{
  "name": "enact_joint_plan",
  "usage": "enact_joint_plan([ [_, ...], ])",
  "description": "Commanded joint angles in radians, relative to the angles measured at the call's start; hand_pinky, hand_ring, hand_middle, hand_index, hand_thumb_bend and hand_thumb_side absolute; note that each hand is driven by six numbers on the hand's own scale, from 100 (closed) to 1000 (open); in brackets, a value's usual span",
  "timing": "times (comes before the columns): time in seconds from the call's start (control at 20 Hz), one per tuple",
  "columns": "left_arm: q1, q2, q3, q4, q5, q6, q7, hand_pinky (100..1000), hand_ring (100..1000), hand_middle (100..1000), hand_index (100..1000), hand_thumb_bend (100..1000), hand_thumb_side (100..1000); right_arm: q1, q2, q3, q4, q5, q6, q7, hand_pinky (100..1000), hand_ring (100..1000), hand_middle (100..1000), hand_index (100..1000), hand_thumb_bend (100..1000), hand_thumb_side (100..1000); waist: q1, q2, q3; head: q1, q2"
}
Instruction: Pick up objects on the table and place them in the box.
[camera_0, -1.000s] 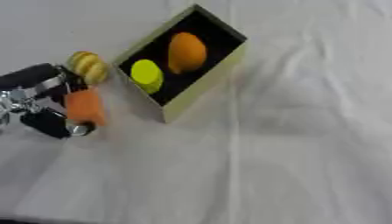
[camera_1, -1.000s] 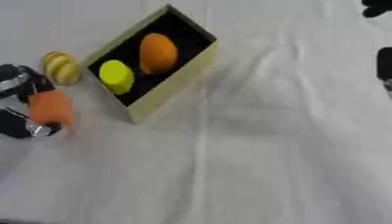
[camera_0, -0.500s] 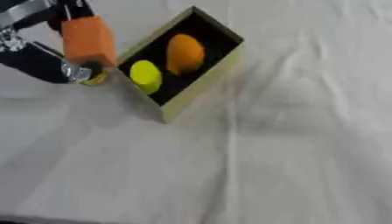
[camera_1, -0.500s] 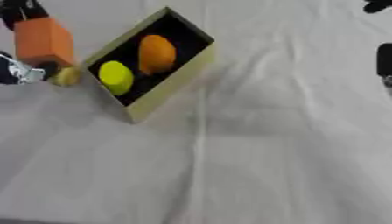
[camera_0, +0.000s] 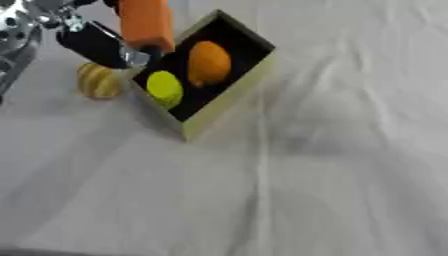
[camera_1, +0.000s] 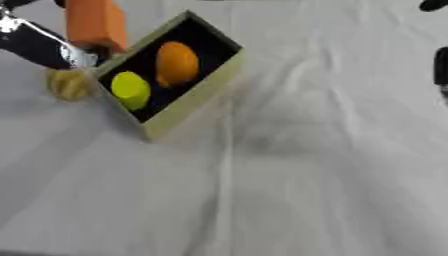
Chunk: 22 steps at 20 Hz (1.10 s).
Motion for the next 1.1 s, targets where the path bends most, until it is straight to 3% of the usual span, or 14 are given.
enact_joint_plan([
  [0.05, -0.024, -0.031, -0.012, 0.076, -0.035, -0.034, 0.008, 623, 538, 493, 682, 297, 175, -0.010, -0.034, -0.005, -0.015, -0.007, -0.005, 0.005, 916, 811, 676, 808, 100, 371, -0.002, -0.025, -0.004, 0.004, -0.004],
  [0.55, -0.018, -0.086, -0.035, 0.206, -0.048, -0.087, 0.008, 643, 558, 511, 698, 334, 194, -0.015, -0.028, -0.002, -0.015, -0.013, -0.004, 0.015, 917, 812, 675, 808, 100, 375, -0.005, -0.022, -0.010, 0.010, -0.004],
  [0.65, -0.016, -0.089, -0.038, 0.213, -0.045, -0.092, 0.010, 674, 595, 550, 734, 373, 211, -0.014, -0.027, -0.002, -0.015, -0.013, -0.003, 0.017, 918, 812, 675, 808, 100, 376, -0.006, -0.022, -0.010, 0.010, -0.004],
  [0.8, -0.015, -0.093, -0.037, 0.216, -0.053, -0.097, 0.020, 755, 708, 670, 823, 492, 293, -0.013, -0.024, -0.002, -0.015, -0.013, -0.002, 0.020, 919, 812, 674, 807, 100, 379, -0.006, -0.022, -0.010, 0.012, -0.005],
  [1.0, -0.015, -0.096, -0.034, 0.215, -0.086, -0.102, 0.036, 818, 778, 753, 880, 685, 449, -0.011, -0.020, -0.002, -0.015, -0.014, 0.001, 0.025, 920, 812, 674, 807, 100, 380, -0.005, -0.022, -0.011, 0.014, -0.006],
  [1.1, -0.013, -0.095, -0.030, 0.214, -0.109, -0.102, 0.044, 834, 790, 767, 889, 732, 476, -0.010, -0.019, -0.002, -0.015, -0.014, 0.002, 0.026, 920, 812, 673, 807, 100, 380, -0.004, -0.022, -0.011, 0.013, -0.006],
])
